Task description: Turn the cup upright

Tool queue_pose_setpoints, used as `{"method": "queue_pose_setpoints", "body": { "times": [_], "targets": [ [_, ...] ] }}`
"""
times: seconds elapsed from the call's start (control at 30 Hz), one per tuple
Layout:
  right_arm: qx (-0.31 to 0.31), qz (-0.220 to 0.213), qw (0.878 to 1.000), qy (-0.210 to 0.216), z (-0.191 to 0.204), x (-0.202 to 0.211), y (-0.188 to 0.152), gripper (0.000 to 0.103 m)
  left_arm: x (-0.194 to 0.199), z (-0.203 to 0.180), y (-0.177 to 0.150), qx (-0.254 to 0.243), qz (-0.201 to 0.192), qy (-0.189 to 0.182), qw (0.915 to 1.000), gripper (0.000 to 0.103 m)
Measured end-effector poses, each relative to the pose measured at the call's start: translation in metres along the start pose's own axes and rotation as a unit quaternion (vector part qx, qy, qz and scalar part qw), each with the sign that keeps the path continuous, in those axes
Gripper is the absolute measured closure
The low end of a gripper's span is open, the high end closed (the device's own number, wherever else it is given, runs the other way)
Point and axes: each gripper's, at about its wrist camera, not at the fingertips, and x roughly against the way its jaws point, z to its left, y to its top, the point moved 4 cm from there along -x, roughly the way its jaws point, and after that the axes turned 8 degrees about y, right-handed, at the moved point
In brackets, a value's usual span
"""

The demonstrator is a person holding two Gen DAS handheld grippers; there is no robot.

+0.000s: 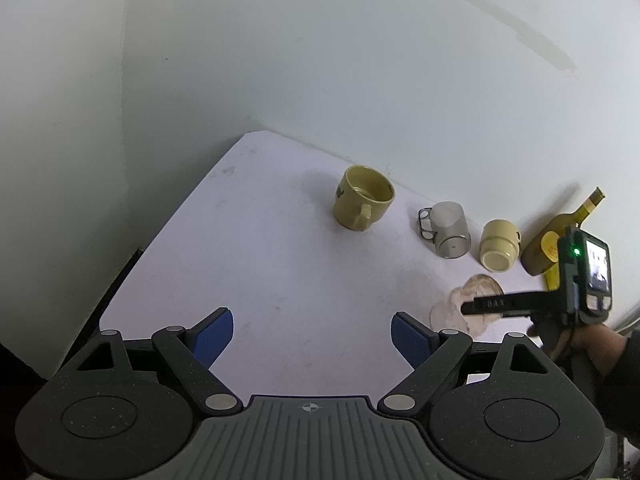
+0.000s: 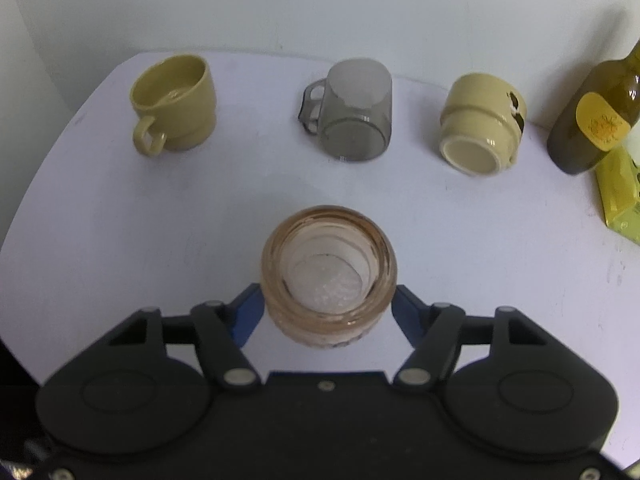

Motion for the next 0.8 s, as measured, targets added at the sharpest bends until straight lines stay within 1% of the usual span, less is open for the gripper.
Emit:
{"method": "queue_pose_setpoints", "body": {
  "times": [0.13, 0.17, 0.2, 0.27, 0.3, 0.37, 0.43, 0.47, 0.5, 0.53, 0.57, 0.6, 0.67, 0.7, 0.73, 0.77, 0.8],
  "targets": [
    [0.001, -0.002, 1.000, -0.017, 0.002, -0.005, 0.009, 0.035, 0.000, 0.002, -0.001, 0.002, 0.003, -0.007, 1.0000, 0.018],
    [0.000, -0.003, 1.000, -0.019, 0.003, -0.002, 0.010, 0.032, 0.001, 0.002, -0.001, 0.001, 0.003, -0.010, 0.9999, 0.018],
    [-0.002, -0.009, 1.000, -0.021, 0.004, 0.001, 0.010, 0.024, 0.001, 0.001, -0.001, -0.001, 0.005, -0.013, 0.9999, 0.017],
    [-0.007, -0.034, 0.999, -0.015, 0.006, 0.022, 0.007, 0.020, -0.002, 0.000, -0.001, 0.000, 0.010, -0.020, 0.9997, 0.013],
    [-0.009, -0.036, 0.999, -0.014, 0.007, 0.028, 0.004, 0.019, -0.004, -0.001, -0.001, 0.004, 0.015, -0.025, 0.9996, 0.013],
    [-0.020, -0.040, 0.999, -0.011, 0.008, 0.056, -0.005, 0.018, -0.009, -0.003, -0.001, 0.006, 0.030, -0.029, 0.9991, 0.012],
    [-0.033, -0.053, 0.998, -0.002, 0.009, 0.085, -0.014, 0.013, -0.013, -0.012, 0.001, -0.002, 0.041, -0.035, 0.9986, 0.012],
    [-0.034, -0.054, 0.998, -0.001, 0.009, 0.090, -0.014, 0.010, -0.013, -0.018, 0.003, -0.010, 0.043, -0.042, 0.9981, 0.012],
    [-0.039, -0.061, 0.997, 0.002, 0.010, 0.109, -0.018, 0.006, -0.012, -0.024, 0.006, -0.018, 0.043, -0.047, 0.9978, 0.008],
    [-0.040, -0.069, 0.997, 0.003, 0.010, 0.124, -0.021, 0.003, -0.012, -0.029, 0.008, -0.024, 0.041, -0.049, 0.9977, 0.001],
    [-0.041, -0.075, 0.996, 0.003, 0.009, 0.137, -0.022, 0.000, -0.011, -0.032, 0.009, -0.028, 0.039, -0.051, 0.9976, 0.000],
    [-0.043, -0.086, 0.995, 0.005, 0.009, 0.160, -0.025, 0.000, -0.006, -0.046, 0.015, -0.043, 0.032, -0.051, 0.9973, 0.000],
    [-0.047, -0.094, 0.994, 0.003, 0.008, 0.182, -0.028, 0.000, -0.002, -0.056, 0.017, -0.053, 0.032, -0.051, 0.9968, 0.000],
    [-0.047, -0.095, 0.994, 0.003, 0.008, 0.185, -0.028, 0.000, 0.004, -0.072, 0.019, -0.065, 0.034, -0.046, 0.9962, 0.000],
    [-0.047, -0.096, 0.994, 0.000, 0.006, 0.198, -0.030, 0.000, 0.007, -0.076, 0.018, -0.069, 0.035, -0.044, 0.9961, 0.000],
    [-0.047, -0.095, 0.994, -0.001, 0.005, 0.199, -0.030, 0.000, 0.009, -0.081, 0.018, -0.072, 0.035, -0.041, 0.9959, 0.000],
    [-0.042, -0.092, 0.995, -0.005, 0.004, 0.206, -0.033, 0.000, 0.015, -0.095, 0.016, -0.085, 0.036, -0.024, 0.9955, 0.000]
  ]
}}
